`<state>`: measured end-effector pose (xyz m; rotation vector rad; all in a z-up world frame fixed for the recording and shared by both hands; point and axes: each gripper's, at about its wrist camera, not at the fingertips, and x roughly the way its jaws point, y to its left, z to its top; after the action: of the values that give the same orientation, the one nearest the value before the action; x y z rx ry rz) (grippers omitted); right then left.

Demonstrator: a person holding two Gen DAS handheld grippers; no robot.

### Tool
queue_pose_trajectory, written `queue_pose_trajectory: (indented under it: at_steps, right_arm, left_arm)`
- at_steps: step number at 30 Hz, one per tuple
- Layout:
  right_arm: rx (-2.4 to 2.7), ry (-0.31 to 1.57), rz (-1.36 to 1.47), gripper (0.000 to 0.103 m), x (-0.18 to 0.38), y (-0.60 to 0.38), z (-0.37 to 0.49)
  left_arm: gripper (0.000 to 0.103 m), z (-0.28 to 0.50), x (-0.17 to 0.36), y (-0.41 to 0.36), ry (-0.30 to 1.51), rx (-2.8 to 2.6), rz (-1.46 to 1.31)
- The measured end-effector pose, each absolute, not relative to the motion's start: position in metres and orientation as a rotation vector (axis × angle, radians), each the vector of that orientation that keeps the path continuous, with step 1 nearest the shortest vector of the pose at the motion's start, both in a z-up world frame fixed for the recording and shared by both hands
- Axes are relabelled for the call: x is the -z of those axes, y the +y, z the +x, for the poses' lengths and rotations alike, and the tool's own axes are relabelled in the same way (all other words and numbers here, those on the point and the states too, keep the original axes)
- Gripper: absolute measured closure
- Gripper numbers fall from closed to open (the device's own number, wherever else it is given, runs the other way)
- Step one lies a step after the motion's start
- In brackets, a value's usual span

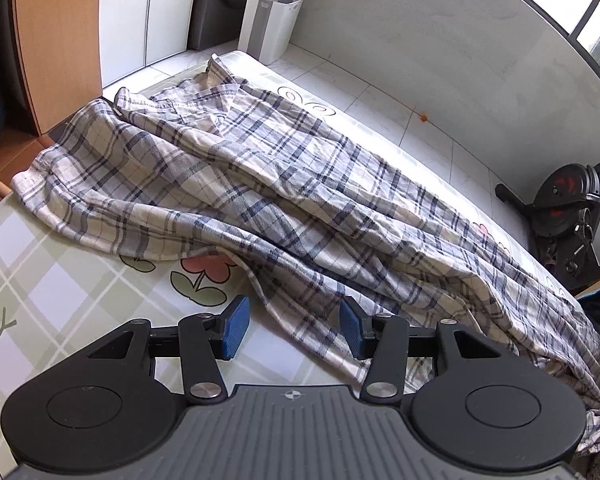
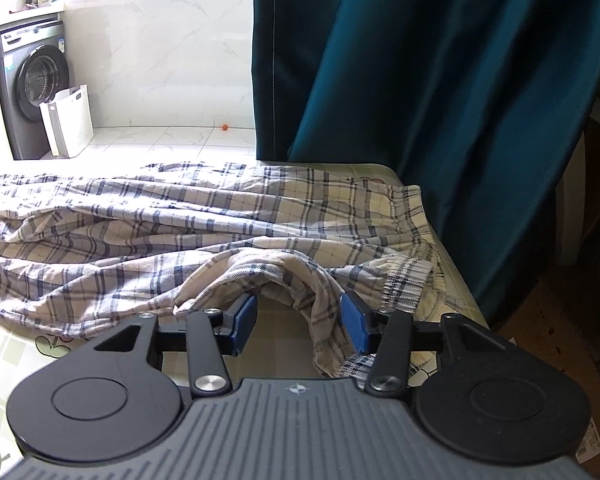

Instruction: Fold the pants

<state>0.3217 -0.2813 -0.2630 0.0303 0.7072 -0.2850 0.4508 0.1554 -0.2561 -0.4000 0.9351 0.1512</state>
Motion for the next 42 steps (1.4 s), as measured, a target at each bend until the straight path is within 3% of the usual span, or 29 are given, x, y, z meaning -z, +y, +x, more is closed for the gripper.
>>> queue_pose_trajectory:
  at_steps: [7, 8, 9, 10, 12, 16, 19, 31, 35, 37, 39, 42]
  right_arm:
    - [0.291, 0.719, 0.048, 0.052, 0.268, -0.289, 0.321]
    - [0.291, 0.721, 0.044, 0.052, 0.269, -0.289, 0.322]
    - [0.291, 0.725, 0.038, 0.052, 0.271, -0.289, 0.323]
    - [0.29, 0.728, 0.034, 0.052, 0.272, -0.289, 0.324]
    - [0.291, 0.737, 0.031, 0.052, 0.274, -0.289, 0.327]
    - [0.316, 0.77, 0.024, 0.054, 0.28, -0.293, 0.335]
    - [0.319, 0.795, 0.026, 0.095, 0.282, -0.296, 0.333]
    - [0.305, 0.74, 0.083, 0.096, 0.264, -0.298, 0.285]
    - [0.318, 0.739, 0.092, 0.096, 0.26, -0.3, 0.266]
    - [0.324, 0.746, 0.103, 0.096, 0.259, -0.303, 0.257]
    - [0.34, 0.75, 0.12, 0.096, 0.259, -0.306, 0.25]
    - [0.36, 0.759, 0.156, 0.096, 0.257, -0.31, 0.244]
  left_arm:
    - [0.052, 0.474, 0.268, 0.148, 0.914, -0.215, -0.331]
    - [0.06, 0.476, 0.268, 0.145, 0.917, -0.221, -0.3]
    - [0.08, 0.477, 0.268, 0.143, 0.924, -0.23, -0.269]
    - [0.088, 0.477, 0.268, 0.141, 0.931, -0.233, -0.256]
    - [0.091, 0.473, 0.269, 0.142, 0.931, -0.232, -0.26]
    - [0.092, 0.457, 0.269, 0.147, 0.931, -0.232, -0.256]
    - [0.092, 0.439, 0.267, 0.153, 0.937, -0.25, -0.288]
    - [0.096, 0.374, 0.267, 0.175, 0.951, -0.274, -0.303]
    - [0.092, 0.366, 0.266, 0.18, 0.948, -0.257, -0.34]
    - [0.079, 0.366, 0.264, 0.184, 0.919, -0.246, -0.386]
    - [0.05, 0.368, 0.258, 0.189, 0.875, -0.236, -0.467]
    - [0.044, 0.379, 0.252, 0.194, 0.825, -0.262, -0.511]
